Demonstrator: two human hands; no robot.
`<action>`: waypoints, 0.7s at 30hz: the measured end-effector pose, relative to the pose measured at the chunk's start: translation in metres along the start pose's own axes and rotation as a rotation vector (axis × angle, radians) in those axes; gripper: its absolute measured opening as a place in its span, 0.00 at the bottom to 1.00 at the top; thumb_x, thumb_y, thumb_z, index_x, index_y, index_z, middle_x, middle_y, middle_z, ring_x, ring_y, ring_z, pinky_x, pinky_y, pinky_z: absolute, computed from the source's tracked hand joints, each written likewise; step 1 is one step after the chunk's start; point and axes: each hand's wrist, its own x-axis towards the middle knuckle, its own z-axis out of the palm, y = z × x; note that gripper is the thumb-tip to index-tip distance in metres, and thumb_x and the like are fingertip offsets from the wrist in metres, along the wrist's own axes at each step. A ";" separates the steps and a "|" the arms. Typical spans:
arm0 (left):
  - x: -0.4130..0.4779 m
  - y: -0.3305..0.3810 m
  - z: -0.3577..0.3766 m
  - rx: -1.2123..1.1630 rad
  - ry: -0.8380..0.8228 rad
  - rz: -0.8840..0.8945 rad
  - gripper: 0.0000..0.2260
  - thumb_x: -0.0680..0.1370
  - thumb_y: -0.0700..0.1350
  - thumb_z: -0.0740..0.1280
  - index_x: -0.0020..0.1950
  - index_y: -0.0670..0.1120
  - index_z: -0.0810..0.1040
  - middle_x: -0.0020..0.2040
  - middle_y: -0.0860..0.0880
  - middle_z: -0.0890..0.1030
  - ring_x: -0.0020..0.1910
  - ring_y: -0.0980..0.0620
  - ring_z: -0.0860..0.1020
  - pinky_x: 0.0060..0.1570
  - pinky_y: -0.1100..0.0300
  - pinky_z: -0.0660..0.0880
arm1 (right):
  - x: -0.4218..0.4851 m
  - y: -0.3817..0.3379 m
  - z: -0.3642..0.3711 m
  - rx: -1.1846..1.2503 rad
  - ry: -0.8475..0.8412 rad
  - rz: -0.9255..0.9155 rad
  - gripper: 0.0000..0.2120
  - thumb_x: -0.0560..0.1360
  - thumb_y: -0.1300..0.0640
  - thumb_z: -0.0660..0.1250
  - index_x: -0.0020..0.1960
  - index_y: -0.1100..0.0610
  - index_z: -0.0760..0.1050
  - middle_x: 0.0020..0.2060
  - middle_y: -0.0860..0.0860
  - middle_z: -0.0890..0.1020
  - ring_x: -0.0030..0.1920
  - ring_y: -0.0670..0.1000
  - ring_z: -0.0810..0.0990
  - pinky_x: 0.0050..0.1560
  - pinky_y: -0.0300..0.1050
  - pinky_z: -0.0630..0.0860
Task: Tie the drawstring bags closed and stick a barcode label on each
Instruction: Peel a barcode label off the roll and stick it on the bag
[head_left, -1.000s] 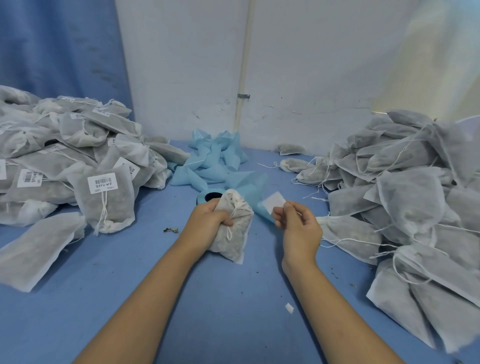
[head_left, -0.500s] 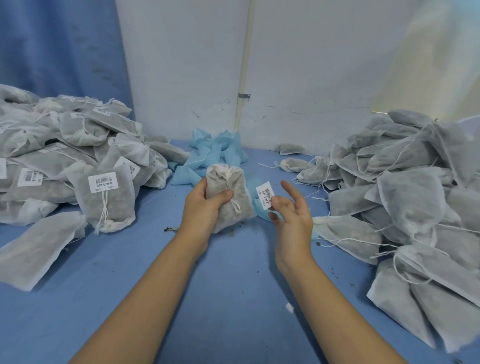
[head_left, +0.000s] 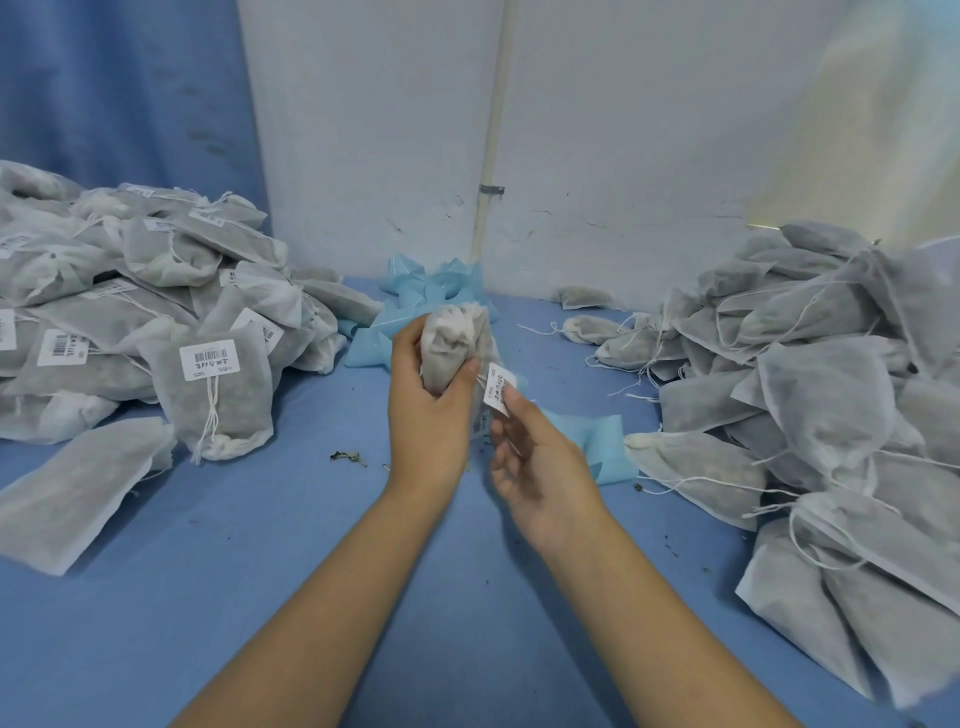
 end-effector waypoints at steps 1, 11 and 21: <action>-0.001 0.000 0.001 -0.004 -0.011 0.002 0.19 0.74 0.33 0.68 0.55 0.56 0.71 0.50 0.61 0.78 0.49 0.64 0.77 0.50 0.69 0.73 | -0.001 0.002 0.001 -0.002 -0.003 0.018 0.02 0.73 0.57 0.71 0.43 0.54 0.79 0.30 0.45 0.82 0.28 0.39 0.79 0.28 0.30 0.70; 0.003 0.003 -0.002 -0.115 -0.106 -0.055 0.13 0.74 0.36 0.70 0.54 0.50 0.74 0.49 0.50 0.81 0.46 0.56 0.80 0.47 0.63 0.77 | 0.002 0.000 -0.007 -0.407 0.014 -0.155 0.12 0.72 0.45 0.71 0.38 0.53 0.78 0.32 0.47 0.84 0.32 0.43 0.81 0.28 0.33 0.70; 0.012 -0.001 -0.014 -0.134 -0.354 -0.408 0.19 0.68 0.50 0.74 0.58 0.49 0.78 0.46 0.49 0.85 0.45 0.53 0.83 0.44 0.61 0.79 | 0.007 -0.009 -0.010 -0.144 -0.137 -0.291 0.04 0.74 0.63 0.68 0.46 0.55 0.76 0.38 0.49 0.82 0.38 0.45 0.80 0.40 0.35 0.77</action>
